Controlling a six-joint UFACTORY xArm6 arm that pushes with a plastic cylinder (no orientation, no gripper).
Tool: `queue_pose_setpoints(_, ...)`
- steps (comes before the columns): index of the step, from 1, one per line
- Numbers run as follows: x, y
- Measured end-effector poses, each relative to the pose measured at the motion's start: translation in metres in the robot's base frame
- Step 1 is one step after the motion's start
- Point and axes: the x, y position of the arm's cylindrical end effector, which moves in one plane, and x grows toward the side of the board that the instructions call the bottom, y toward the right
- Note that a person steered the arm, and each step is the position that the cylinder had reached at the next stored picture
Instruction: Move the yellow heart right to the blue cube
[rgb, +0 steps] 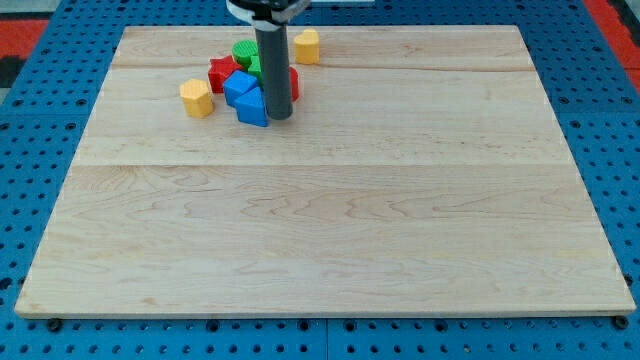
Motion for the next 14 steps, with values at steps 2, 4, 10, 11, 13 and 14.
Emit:
queue_pose_setpoints(2,0.042,0.035)
queue_pose_setpoints(4,-0.089,0.160)
queue_pose_setpoints(10,-0.164,-0.011)
queue_pose_setpoints(11,-0.164,-0.014)
queue_pose_setpoints(13,-0.132,0.011)
queue_pose_setpoints(14,-0.103,0.045)
